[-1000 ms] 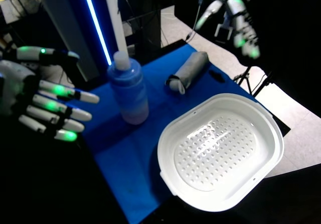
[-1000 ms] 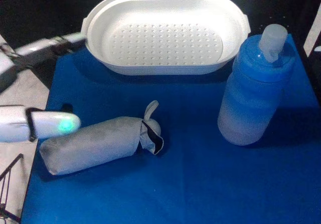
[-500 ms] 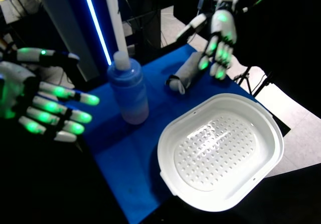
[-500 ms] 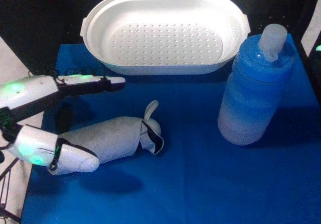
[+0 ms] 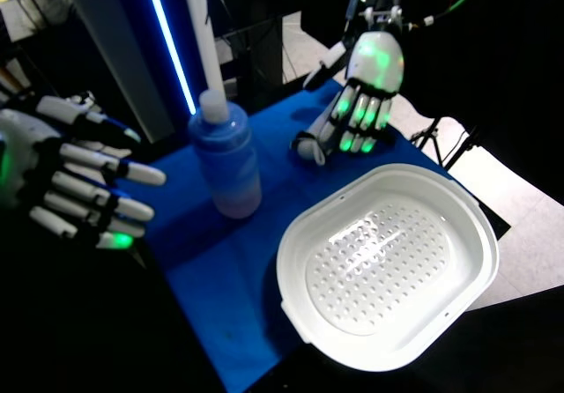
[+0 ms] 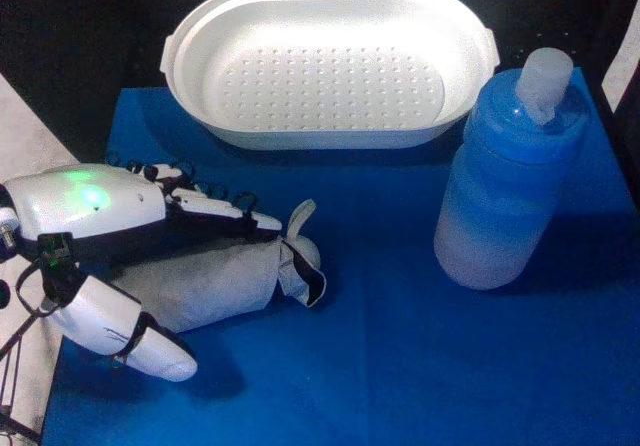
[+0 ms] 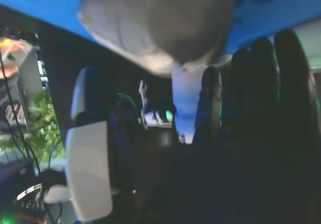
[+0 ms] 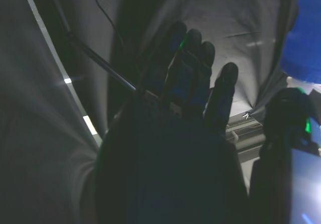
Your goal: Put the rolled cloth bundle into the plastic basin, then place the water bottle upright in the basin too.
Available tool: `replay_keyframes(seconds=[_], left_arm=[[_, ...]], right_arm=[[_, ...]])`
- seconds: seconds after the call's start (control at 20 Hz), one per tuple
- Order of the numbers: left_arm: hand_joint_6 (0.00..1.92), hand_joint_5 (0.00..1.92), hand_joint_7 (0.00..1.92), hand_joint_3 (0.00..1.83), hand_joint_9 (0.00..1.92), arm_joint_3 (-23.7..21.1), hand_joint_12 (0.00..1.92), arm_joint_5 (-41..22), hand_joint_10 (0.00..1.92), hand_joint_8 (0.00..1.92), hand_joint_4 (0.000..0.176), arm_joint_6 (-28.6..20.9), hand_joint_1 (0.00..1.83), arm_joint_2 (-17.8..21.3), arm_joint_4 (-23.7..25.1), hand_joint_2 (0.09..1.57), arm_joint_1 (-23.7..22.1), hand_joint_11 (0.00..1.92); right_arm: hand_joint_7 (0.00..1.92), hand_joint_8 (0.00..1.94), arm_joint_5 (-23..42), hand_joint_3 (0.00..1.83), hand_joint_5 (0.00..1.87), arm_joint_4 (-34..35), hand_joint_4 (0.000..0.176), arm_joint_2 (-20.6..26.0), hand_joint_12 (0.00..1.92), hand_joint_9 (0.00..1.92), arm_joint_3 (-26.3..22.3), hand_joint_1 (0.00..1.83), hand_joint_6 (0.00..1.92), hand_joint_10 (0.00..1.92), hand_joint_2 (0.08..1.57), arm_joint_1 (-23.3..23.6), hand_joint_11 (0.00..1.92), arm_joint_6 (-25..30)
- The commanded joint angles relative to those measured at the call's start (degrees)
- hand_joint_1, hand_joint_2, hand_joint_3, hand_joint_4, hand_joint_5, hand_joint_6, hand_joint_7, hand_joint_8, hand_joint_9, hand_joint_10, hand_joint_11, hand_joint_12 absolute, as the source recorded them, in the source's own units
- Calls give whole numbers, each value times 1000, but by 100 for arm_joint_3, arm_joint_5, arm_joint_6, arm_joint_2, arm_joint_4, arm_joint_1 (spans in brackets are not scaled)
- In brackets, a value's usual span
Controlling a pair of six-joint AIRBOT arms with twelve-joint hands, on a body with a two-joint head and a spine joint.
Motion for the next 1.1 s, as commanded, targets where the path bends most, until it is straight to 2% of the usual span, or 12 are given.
replay_keyframes(seconds=[0.0,0.15,0.2,0.25,0.3,0.5,0.65,0.85,0.9,0.95,1.0,1.05], left_arm=[[6,305,360,7,383,8,999,-353,2,6,176,-17,692,-44,-90,871,-77,0],[7,403,568,10,555,57,1244,-267,35,14,119,-15,845,-99,-65,1047,-91,0],[6,542,678,8,390,67,1533,-263,699,4,52,-13,1196,-112,-65,1188,-104,0],[10,657,616,2,281,75,1656,-271,1192,1497,21,-11,1281,-120,-65,1290,-118,55],[1091,692,528,11,311,80,1848,-282,1512,1727,0,-7,1150,-124,-70,1320,-128,238],[1921,392,473,0,768,70,1921,-380,1920,1921,42,491,1799,-146,-555,1179,-148,1115],[1921,621,859,0,1282,73,1921,-494,1921,1921,159,850,1778,-155,-983,1149,-150,1532],[1921,708,1124,0,1457,45,1921,-1179,1921,1921,176,961,1363,-42,-1448,1243,-234,1631],[1419,795,1181,4,1527,24,1921,-1255,1921,1921,0,960,1178,-13,-1449,1205,-277,1673],[906,1047,1356,0,1665,-13,1921,-1402,1921,1921,0,961,1190,46,-1444,1093,-384,1740],[1913,991,1382,1,1641,-30,1921,-1507,1921,1921,0,961,1349,89,-1411,1124,-503,1709],[1919,1056,1395,5,1634,-24,1921,-1585,1921,1921,0,960,1212,110,-1400,1139,-599,1702]], right_arm=[[330,1,678,1,278,32,164,5,917,375,21,401,0,2,1389,46,22,40],[339,2,674,3,282,31,157,-4,904,384,21,395,0,3,1397,46,17,41],[331,0,674,3,275,31,140,-5,902,375,20,388,0,0,1399,46,14,41],[329,0,673,4,269,31,133,-7,904,371,20,386,0,0,1404,46,15,41],[332,1,672,2,271,31,131,-8,909,372,20,370,0,1,1403,45,11,41],[335,1,666,1,282,30,136,-24,900,372,20,365,2,0,1410,45,6,41],[329,1,661,0,281,30,134,-31,886,364,20,321,0,0,1392,45,0,41],[331,4,653,0,282,29,132,-34,810,349,20,316,2,0,1402,45,0,41],[330,2,652,0,280,29,133,-34,792,342,20,319,1,1,1402,45,0,41],[331,2,650,4,279,29,134,-34,789,338,20,321,0,1,1412,44,0,41],[332,1,648,2,280,29,133,-34,768,331,20,340,0,0,1419,44,0,41],[331,1,647,3,279,29,125,-39,755,327,21,355,0,0,1426,44,0,41]])
